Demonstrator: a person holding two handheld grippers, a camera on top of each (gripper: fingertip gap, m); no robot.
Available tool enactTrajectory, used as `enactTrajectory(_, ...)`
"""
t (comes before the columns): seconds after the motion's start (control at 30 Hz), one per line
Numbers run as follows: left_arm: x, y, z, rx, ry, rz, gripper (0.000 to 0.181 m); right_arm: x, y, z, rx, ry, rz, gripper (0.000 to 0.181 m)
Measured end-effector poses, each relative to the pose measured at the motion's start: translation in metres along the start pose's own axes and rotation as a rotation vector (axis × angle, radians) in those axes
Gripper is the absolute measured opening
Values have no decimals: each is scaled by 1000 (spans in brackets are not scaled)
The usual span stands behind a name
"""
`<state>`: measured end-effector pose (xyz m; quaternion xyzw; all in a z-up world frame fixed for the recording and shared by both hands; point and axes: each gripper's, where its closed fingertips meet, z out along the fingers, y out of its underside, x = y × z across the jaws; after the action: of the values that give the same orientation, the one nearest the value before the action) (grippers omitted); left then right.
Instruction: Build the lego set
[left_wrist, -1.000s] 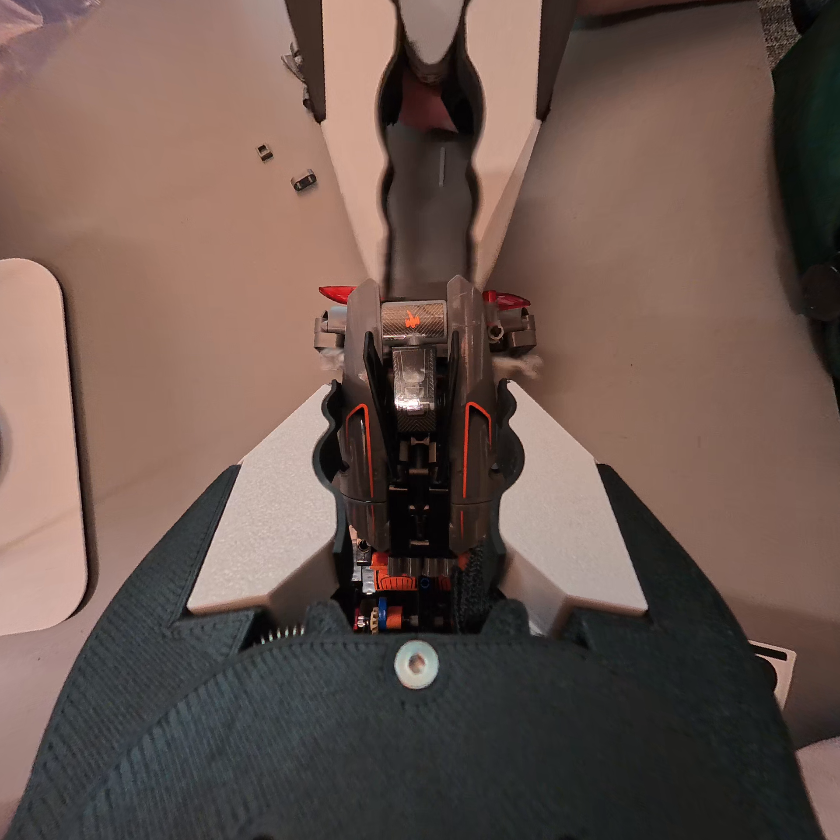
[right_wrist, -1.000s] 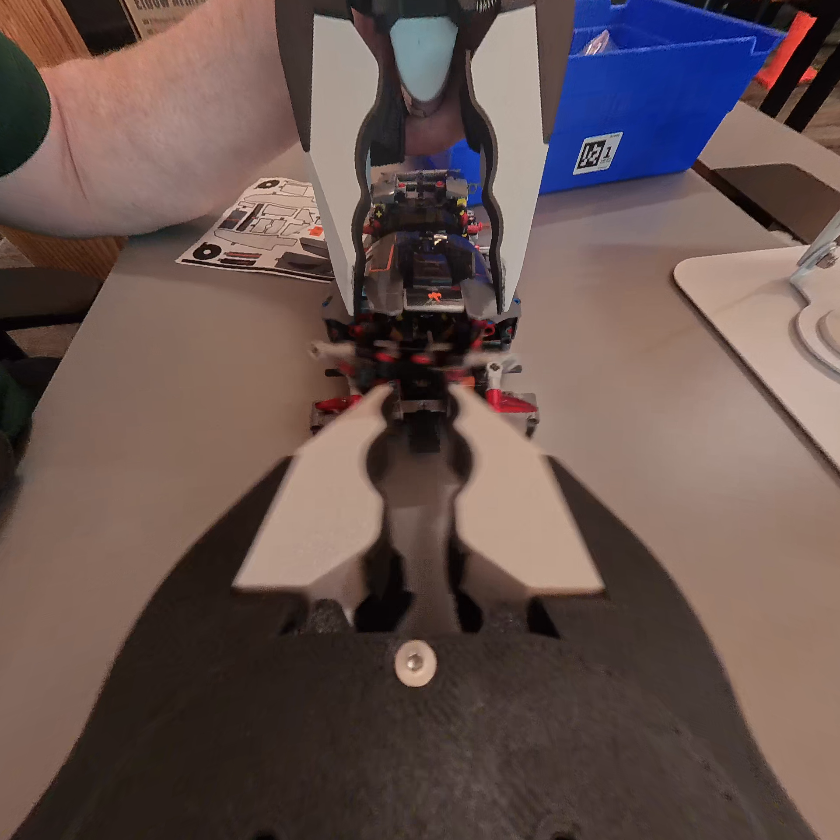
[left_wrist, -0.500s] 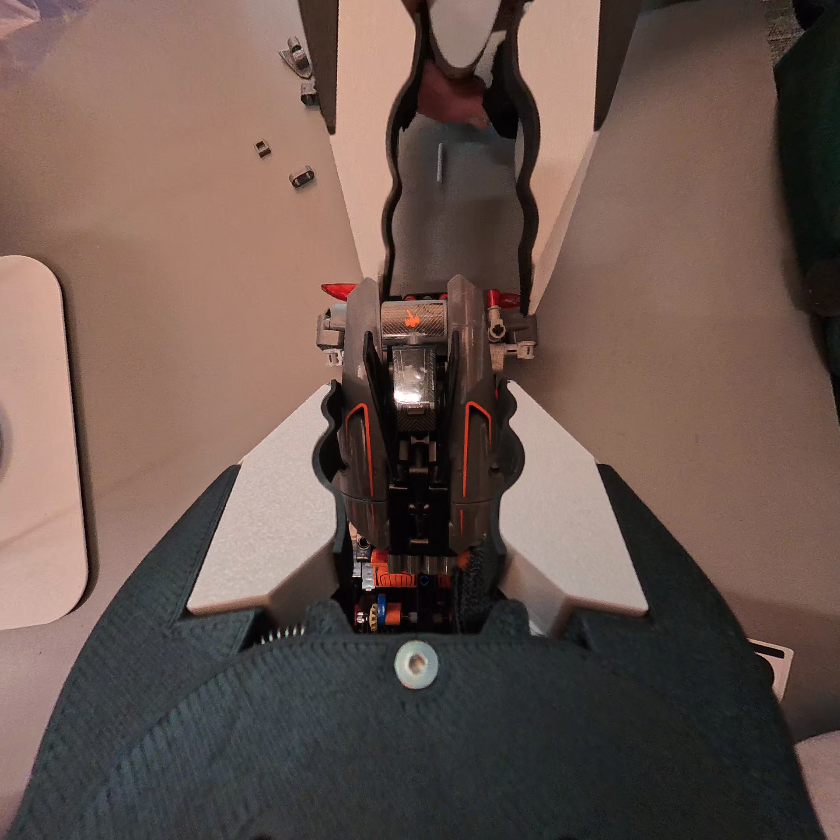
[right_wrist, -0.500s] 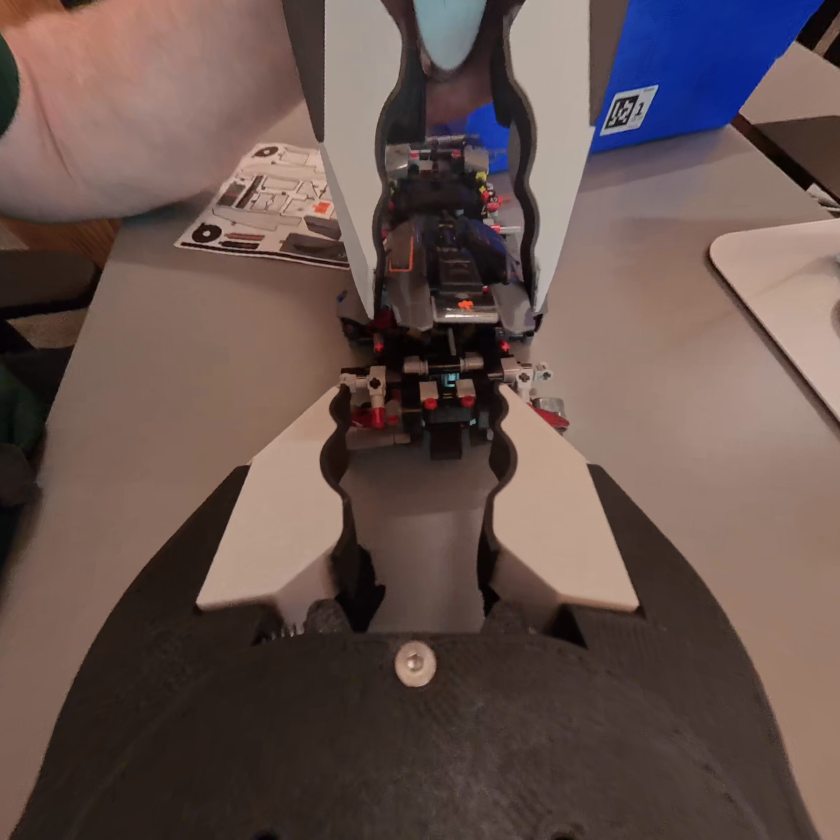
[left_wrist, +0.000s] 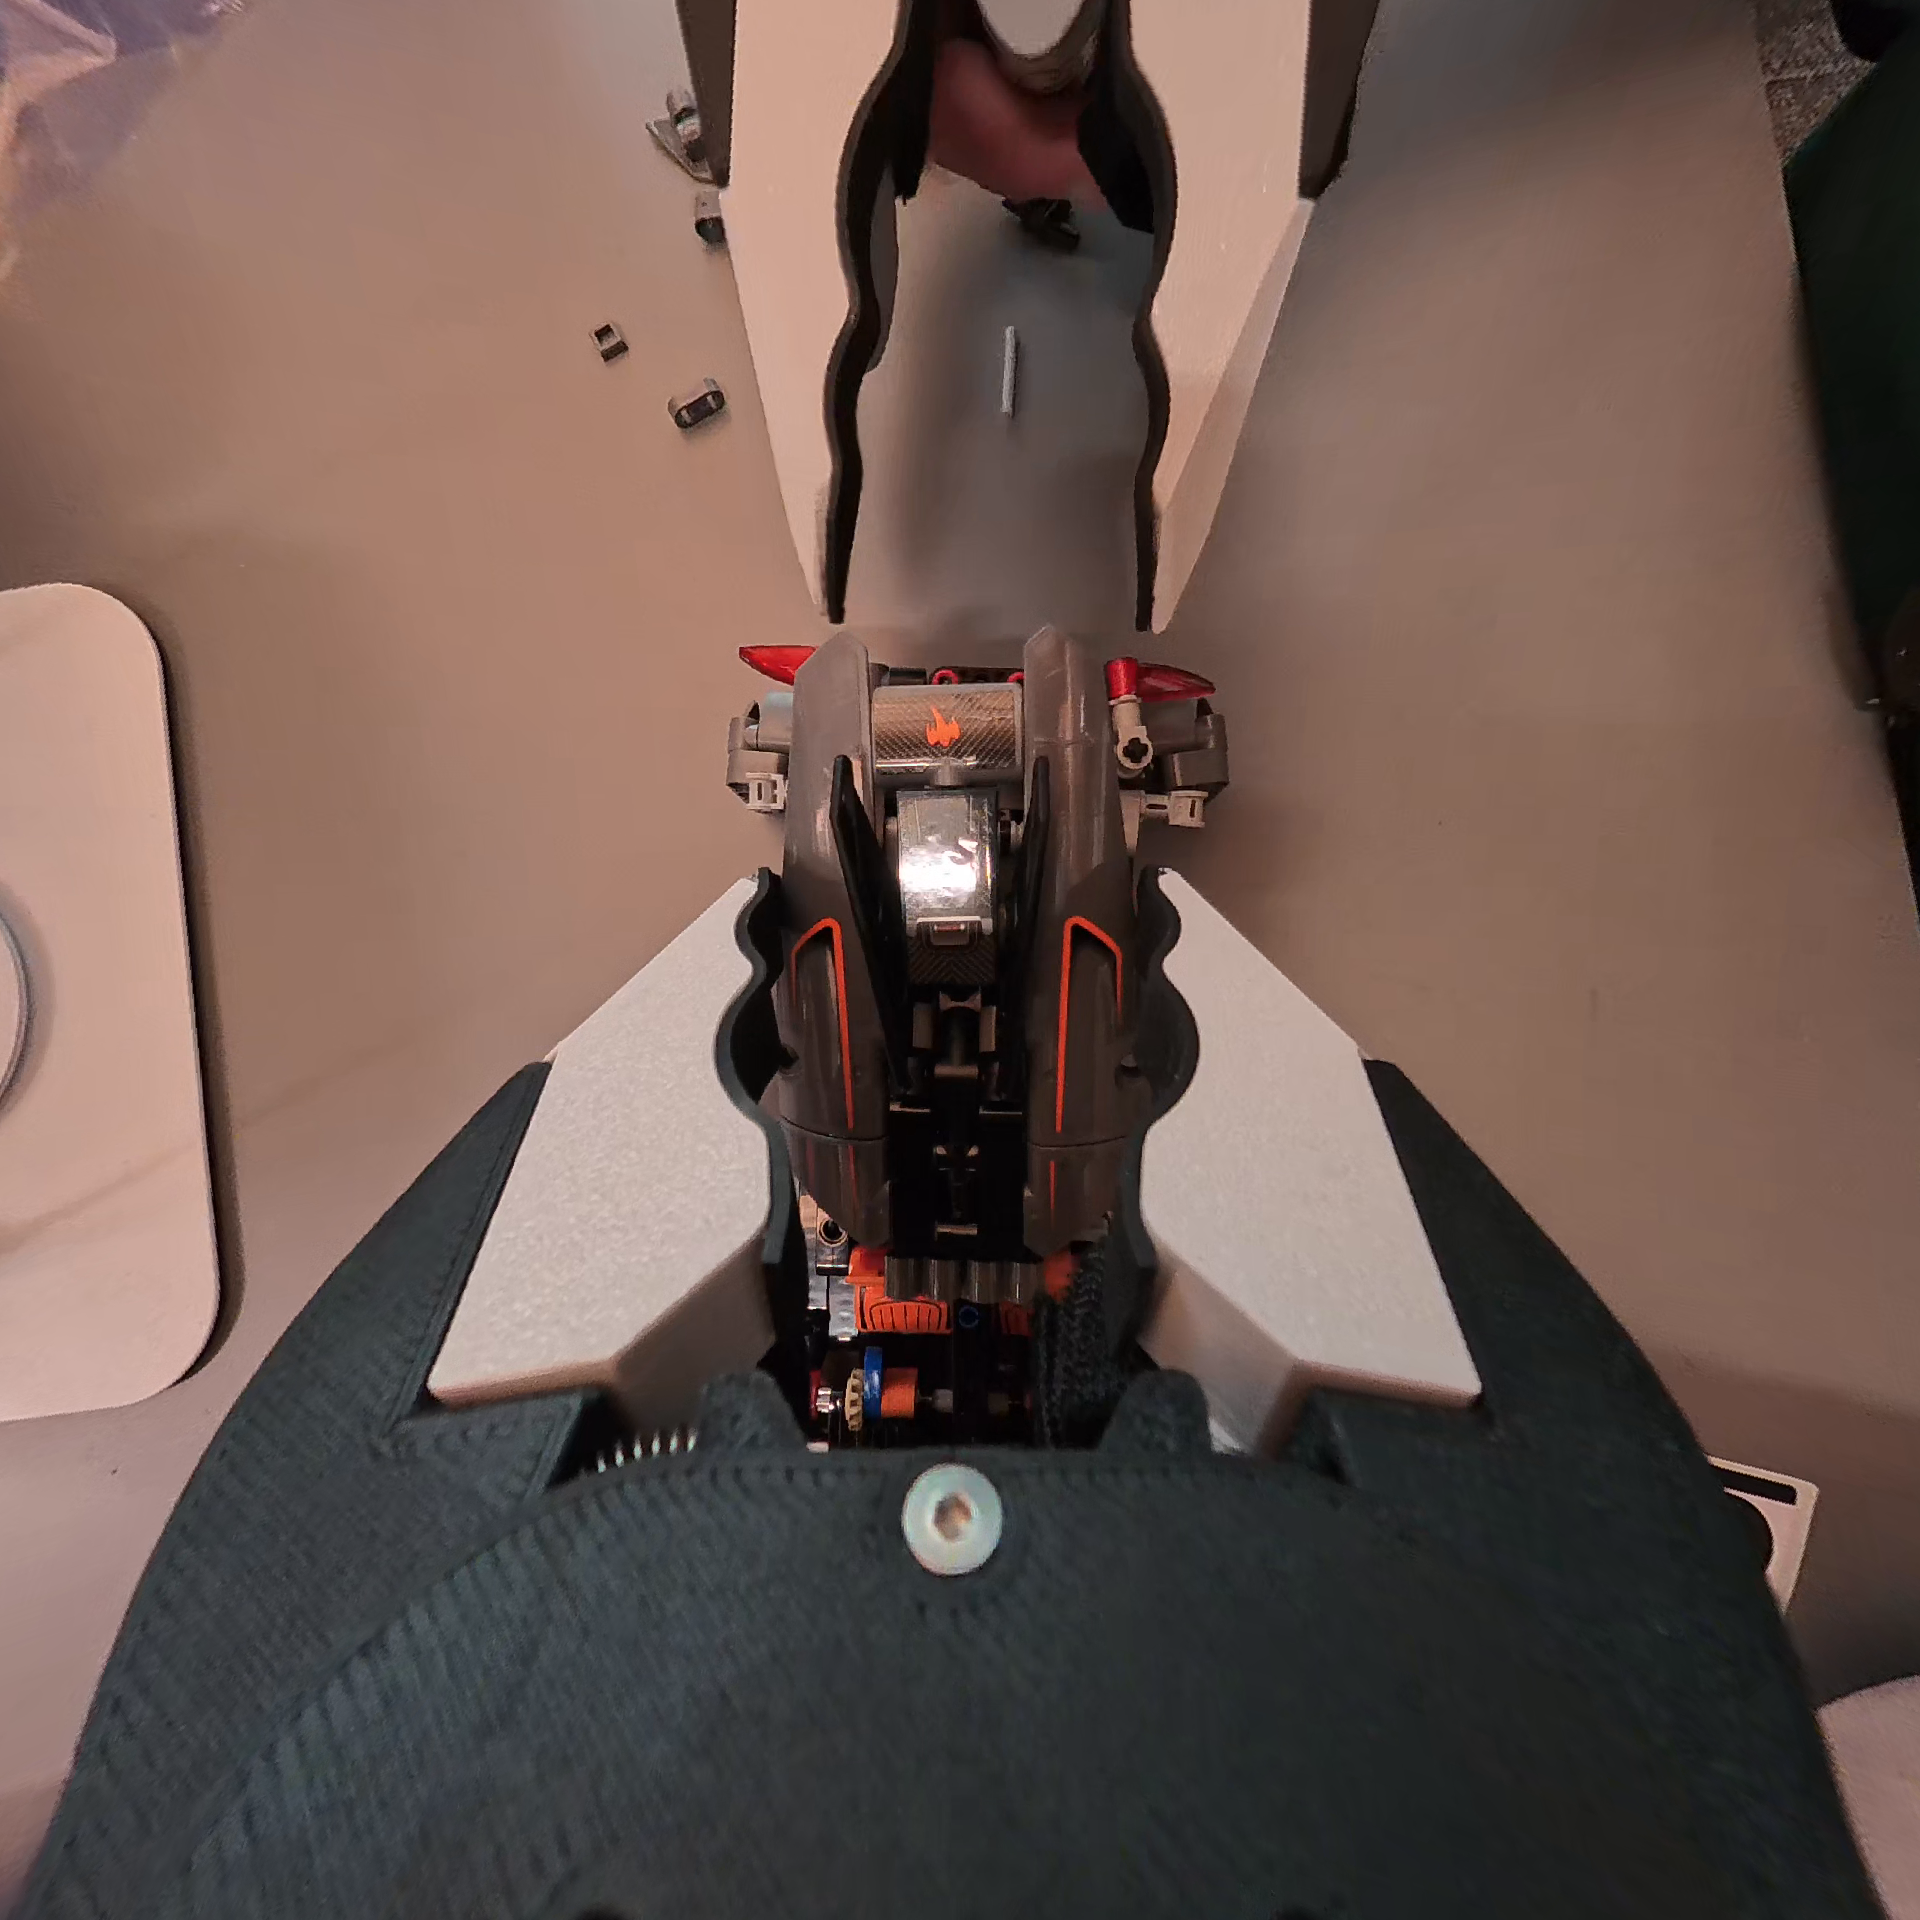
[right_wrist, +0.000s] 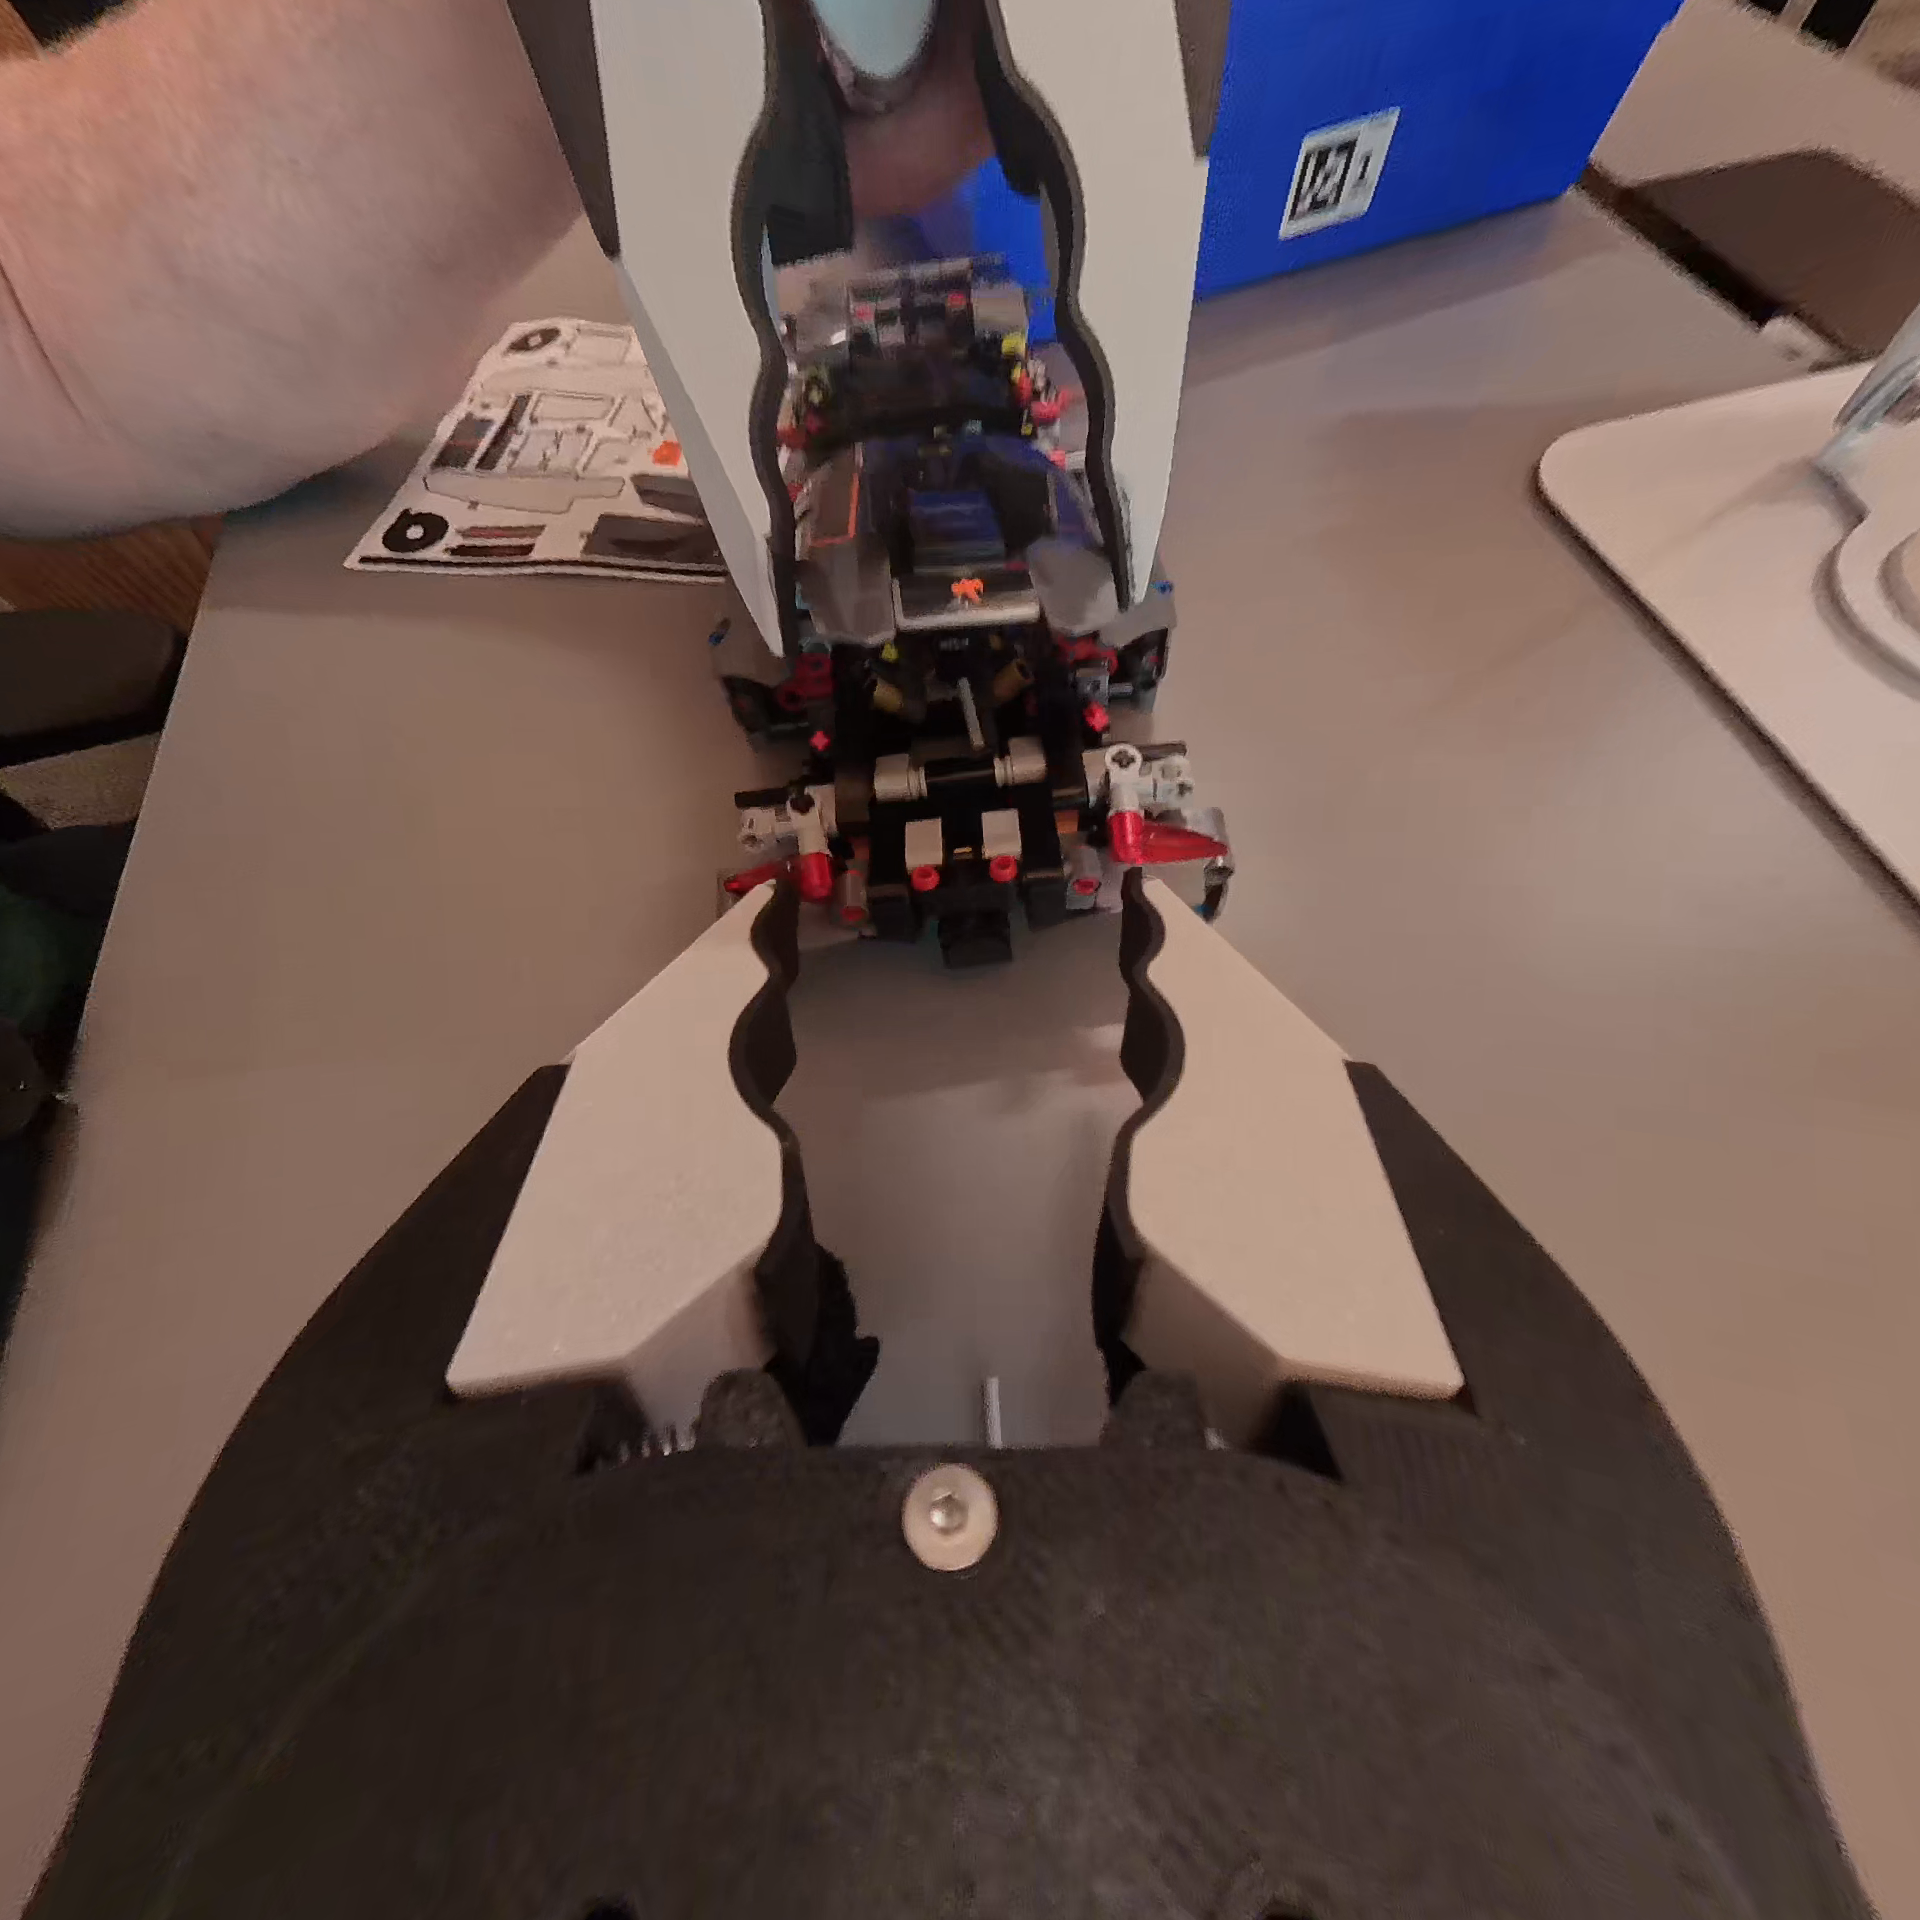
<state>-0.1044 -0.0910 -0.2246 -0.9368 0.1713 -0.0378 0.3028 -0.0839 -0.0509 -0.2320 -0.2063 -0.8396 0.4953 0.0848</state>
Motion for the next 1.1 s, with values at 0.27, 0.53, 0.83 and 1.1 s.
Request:
enactTrajectory(0.27, 0, 0, -1, 1, -2, -1, 66, 0, 23, 15, -98, -11, -3, 48)
enactTrajectory(0.53, 0, 1, -1, 4, 1, -4, 66, 3, 16, 17, -56, 9, -72, 38)
enactTrajectory(0.83, 0, 3, -2, 3, 6, -11, 65, 0, 5, 15, -12, -1, -78, 37)
enactTrajectory(1.1, -1, 3, -3, 4, 5, -15, 65, -2, -14, 13, 32, -22, -59, 37)
